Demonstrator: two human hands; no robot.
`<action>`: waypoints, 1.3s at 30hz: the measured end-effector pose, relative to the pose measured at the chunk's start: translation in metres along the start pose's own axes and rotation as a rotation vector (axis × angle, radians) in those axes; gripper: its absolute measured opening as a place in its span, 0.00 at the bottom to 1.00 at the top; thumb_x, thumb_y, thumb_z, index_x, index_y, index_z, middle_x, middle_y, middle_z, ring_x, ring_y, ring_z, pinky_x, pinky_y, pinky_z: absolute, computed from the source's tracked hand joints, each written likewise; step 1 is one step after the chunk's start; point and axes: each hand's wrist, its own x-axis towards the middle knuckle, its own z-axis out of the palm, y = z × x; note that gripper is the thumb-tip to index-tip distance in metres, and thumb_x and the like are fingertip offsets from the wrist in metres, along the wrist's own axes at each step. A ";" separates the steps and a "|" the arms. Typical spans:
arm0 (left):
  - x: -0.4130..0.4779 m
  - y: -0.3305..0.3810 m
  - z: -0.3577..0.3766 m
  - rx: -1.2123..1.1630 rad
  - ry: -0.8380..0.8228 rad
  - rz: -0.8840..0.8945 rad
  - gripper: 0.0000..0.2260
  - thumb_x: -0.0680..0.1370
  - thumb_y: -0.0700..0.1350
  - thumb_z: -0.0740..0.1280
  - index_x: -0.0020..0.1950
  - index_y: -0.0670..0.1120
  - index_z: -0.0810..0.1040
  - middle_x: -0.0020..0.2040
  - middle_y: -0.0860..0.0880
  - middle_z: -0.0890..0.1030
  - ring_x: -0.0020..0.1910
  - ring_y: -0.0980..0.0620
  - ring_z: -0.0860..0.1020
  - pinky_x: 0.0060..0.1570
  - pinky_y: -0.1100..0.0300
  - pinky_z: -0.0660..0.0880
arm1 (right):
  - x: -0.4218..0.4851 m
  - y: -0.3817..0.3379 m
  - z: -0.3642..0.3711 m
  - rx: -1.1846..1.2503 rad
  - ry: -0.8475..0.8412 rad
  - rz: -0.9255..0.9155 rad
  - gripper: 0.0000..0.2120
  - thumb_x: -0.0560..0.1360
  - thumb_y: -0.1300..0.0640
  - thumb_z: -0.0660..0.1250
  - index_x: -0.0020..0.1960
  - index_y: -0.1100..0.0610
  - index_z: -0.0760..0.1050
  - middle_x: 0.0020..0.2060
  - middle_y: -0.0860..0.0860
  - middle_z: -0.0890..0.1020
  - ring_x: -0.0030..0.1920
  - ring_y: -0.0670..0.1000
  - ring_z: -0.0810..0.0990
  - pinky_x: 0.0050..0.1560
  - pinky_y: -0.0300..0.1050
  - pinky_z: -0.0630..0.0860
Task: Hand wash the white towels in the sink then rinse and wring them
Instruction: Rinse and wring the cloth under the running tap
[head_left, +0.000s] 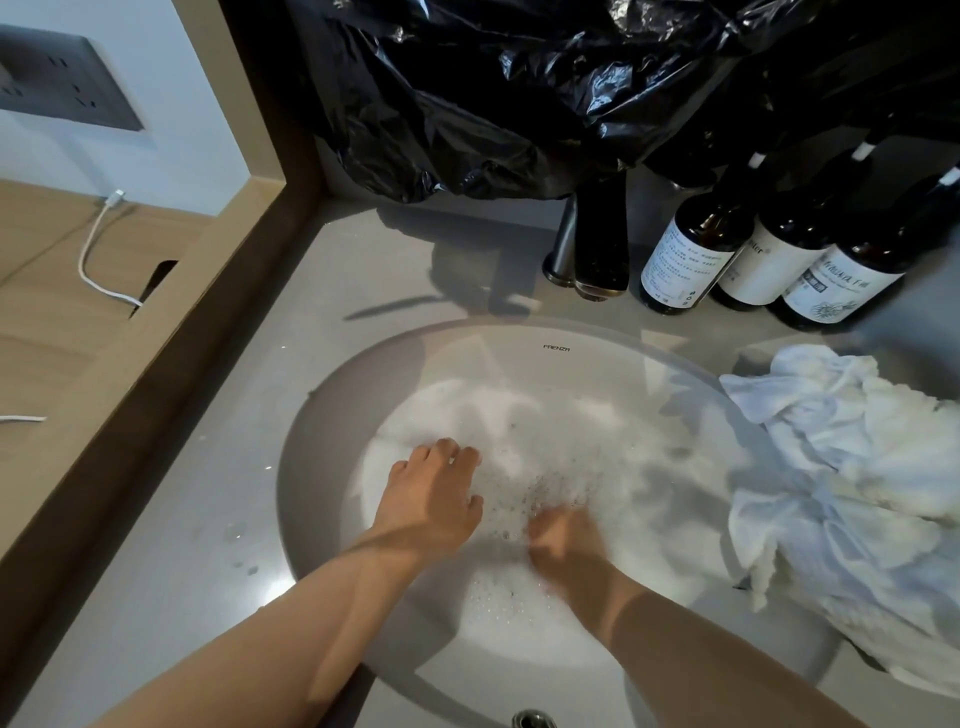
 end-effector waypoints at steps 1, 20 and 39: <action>0.000 0.000 0.000 -0.005 -0.010 -0.004 0.19 0.79 0.49 0.59 0.70 0.50 0.65 0.68 0.51 0.67 0.66 0.49 0.66 0.63 0.56 0.65 | 0.000 0.002 -0.001 0.021 -0.011 0.010 0.12 0.80 0.65 0.52 0.53 0.60 0.75 0.46 0.53 0.78 0.46 0.51 0.75 0.45 0.39 0.71; 0.006 0.001 -0.001 -0.059 -0.060 0.044 0.16 0.79 0.50 0.60 0.67 0.50 0.70 0.65 0.51 0.70 0.63 0.50 0.69 0.59 0.59 0.68 | 0.035 -0.002 -0.023 -0.183 -0.229 -0.041 0.13 0.80 0.62 0.58 0.62 0.62 0.75 0.61 0.58 0.76 0.62 0.56 0.75 0.60 0.43 0.70; 0.005 0.002 -0.015 0.210 0.162 0.166 0.19 0.80 0.53 0.56 0.70 0.52 0.64 0.70 0.52 0.64 0.67 0.50 0.65 0.63 0.56 0.64 | -0.012 -0.003 -0.067 -0.197 0.516 -0.326 0.08 0.70 0.56 0.68 0.35 0.50 0.71 0.36 0.48 0.77 0.43 0.53 0.78 0.39 0.40 0.62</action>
